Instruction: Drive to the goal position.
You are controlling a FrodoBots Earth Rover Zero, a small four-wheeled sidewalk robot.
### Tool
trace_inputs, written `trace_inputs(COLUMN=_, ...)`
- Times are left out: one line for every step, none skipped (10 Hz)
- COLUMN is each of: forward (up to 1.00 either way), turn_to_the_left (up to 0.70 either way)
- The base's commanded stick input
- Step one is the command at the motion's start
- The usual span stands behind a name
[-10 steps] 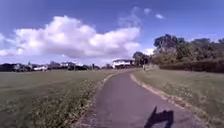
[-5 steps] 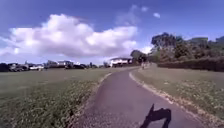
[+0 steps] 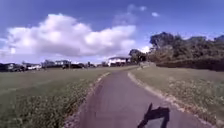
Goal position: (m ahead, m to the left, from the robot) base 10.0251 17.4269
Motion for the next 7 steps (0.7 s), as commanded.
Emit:
trace_inputs(forward=0.7, turn_to_the_left=0.0)
trace_inputs(forward=0.7, turn_to_the_left=0.0)
trace_inputs(forward=0.7, turn_to_the_left=0.0)
trace_inputs(forward=0.7, turn_to_the_left=0.0)
trace_inputs(forward=0.7, turn_to_the_left=0.0)
trace_inputs(forward=0.7, turn_to_the_left=0.0)
trace_inputs(forward=0.7, turn_to_the_left=0.0)
